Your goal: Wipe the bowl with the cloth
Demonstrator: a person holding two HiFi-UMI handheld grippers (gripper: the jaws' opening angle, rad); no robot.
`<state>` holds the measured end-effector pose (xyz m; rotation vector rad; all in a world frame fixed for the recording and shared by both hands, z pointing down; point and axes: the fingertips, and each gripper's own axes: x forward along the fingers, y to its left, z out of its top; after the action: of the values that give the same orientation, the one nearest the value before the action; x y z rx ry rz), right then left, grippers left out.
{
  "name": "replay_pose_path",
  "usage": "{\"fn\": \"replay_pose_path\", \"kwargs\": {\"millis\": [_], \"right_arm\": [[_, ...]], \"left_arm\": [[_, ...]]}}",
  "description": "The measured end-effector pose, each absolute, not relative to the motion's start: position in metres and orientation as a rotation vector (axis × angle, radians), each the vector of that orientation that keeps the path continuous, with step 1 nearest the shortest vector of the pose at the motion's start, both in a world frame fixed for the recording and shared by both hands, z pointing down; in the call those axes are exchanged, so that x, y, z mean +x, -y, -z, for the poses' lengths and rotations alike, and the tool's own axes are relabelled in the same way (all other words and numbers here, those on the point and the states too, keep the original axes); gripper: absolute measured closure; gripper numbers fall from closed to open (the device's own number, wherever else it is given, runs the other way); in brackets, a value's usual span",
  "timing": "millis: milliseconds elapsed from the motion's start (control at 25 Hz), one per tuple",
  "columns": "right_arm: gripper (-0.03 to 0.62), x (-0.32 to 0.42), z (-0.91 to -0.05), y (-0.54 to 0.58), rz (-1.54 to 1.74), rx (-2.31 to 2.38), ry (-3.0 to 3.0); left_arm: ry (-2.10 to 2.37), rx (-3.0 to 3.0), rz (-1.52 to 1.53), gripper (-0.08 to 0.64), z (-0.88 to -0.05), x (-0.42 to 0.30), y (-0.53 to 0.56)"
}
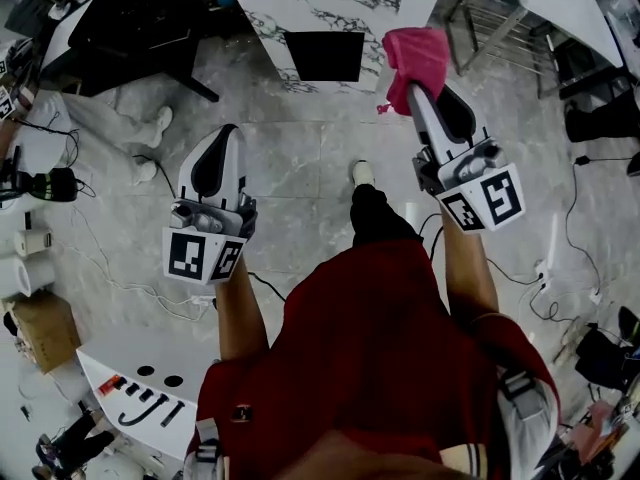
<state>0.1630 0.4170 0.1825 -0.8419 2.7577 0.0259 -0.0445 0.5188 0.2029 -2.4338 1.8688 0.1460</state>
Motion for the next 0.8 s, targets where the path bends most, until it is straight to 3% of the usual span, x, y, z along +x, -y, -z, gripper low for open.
{"fn": "replay_pose_path", "kwargs": {"millis": [400, 800], "right_arm": [[0.518, 0.164, -0.182, -0.237, -0.046, -0.817, -2.783], [0.518, 0.160, -0.175, -0.140, -0.057, -0.778, -2.796]], "left_arm": [[-1.864, -2.446, -0.121, 0.554, -0.200, -0.047, -0.315], [-1.868, -2.450, -0.094, 0.554, -0.199, -0.042, -0.216]]}}
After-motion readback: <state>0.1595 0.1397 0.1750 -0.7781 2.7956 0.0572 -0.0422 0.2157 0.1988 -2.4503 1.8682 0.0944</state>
